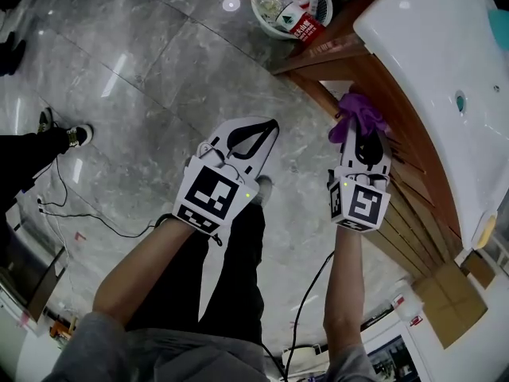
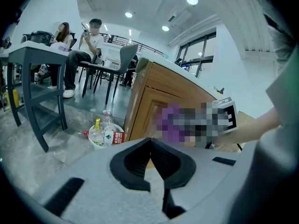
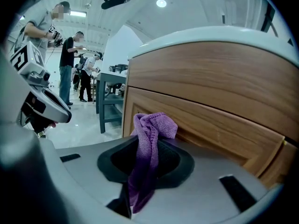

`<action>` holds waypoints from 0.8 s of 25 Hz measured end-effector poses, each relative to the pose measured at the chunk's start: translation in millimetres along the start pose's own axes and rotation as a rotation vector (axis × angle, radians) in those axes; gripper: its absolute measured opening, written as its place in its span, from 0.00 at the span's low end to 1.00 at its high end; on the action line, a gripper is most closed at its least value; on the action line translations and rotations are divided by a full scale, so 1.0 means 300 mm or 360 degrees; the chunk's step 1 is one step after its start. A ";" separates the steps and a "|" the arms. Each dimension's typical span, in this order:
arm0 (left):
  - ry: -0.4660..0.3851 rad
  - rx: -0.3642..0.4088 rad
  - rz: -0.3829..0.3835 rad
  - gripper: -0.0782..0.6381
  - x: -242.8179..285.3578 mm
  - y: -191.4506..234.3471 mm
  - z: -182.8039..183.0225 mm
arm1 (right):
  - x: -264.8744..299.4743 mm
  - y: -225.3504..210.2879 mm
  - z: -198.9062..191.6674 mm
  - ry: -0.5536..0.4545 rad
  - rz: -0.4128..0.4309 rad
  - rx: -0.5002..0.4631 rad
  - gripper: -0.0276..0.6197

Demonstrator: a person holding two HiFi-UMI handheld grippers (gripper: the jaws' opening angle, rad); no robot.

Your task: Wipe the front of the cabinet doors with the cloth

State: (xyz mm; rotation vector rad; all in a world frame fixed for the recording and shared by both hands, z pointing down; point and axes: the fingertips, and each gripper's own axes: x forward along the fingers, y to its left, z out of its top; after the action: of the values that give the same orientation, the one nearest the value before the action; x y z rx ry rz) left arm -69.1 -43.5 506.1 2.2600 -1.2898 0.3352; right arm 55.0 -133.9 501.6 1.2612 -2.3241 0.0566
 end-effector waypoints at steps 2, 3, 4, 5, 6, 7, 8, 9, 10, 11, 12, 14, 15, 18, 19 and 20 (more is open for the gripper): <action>0.0004 -0.0008 0.0010 0.12 -0.011 0.026 -0.004 | 0.022 0.028 0.017 -0.0009 0.0019 -0.0008 0.17; 0.0004 -0.0013 0.0016 0.12 -0.015 0.038 -0.006 | 0.033 0.041 0.025 -0.0012 0.0030 -0.0013 0.17; 0.0004 -0.0019 0.0021 0.12 -0.018 0.049 -0.007 | 0.044 0.052 0.033 -0.0016 0.0040 -0.0019 0.17; 0.0004 -0.0024 0.0025 0.12 -0.021 0.058 -0.009 | 0.054 0.063 0.041 -0.0019 0.0051 -0.0026 0.17; 0.0004 -0.0030 0.0028 0.12 -0.025 0.066 -0.010 | 0.063 0.075 0.049 -0.0023 0.0063 -0.0034 0.17; 0.0005 -0.0035 0.0030 0.12 -0.028 0.073 -0.013 | 0.072 0.086 0.057 -0.0025 0.0074 -0.0041 0.17; 0.0006 -0.0041 0.0033 0.12 -0.031 0.079 -0.015 | 0.079 0.096 0.064 -0.0028 0.0084 -0.0044 0.17; 0.0006 -0.0047 0.0035 0.12 -0.034 0.084 -0.018 | 0.085 0.103 0.070 -0.0029 0.0090 -0.0040 0.17; 0.0006 -0.0052 0.0038 0.12 -0.037 0.088 -0.020 | 0.088 0.109 0.074 -0.0031 0.0094 -0.0030 0.17; 0.0005 -0.0058 0.0041 0.12 -0.039 0.093 -0.022 | 0.090 0.115 0.077 -0.0034 0.0100 -0.0017 0.17; 0.0005 -0.0064 0.0045 0.12 -0.042 0.097 -0.024 | 0.092 0.123 0.082 -0.0038 0.0112 -0.0009 0.17; 0.0006 -0.0075 0.0054 0.12 -0.045 0.108 -0.030 | 0.103 0.154 0.102 -0.0055 0.0160 -0.0034 0.17; 0.0008 -0.0080 0.0059 0.12 -0.047 0.113 -0.034 | 0.113 0.173 0.114 -0.0063 0.0181 -0.0058 0.17; 0.0013 -0.0088 0.0065 0.12 -0.053 0.118 -0.042 | 0.134 0.213 0.133 -0.0075 0.0208 -0.0062 0.17; 0.0013 -0.0088 0.0064 0.12 -0.057 0.118 -0.042 | 0.138 0.222 0.138 -0.0081 0.0216 -0.0049 0.17; 0.0012 -0.0086 0.0065 0.12 -0.060 0.120 -0.041 | 0.143 0.233 0.147 -0.0092 0.0227 -0.0040 0.17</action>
State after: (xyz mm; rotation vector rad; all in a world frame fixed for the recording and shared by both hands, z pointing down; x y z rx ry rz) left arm -108.9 -38.6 519.5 2.1880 -1.3267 0.3191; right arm -37.8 -139.0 494.9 1.0972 -2.4533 0.0388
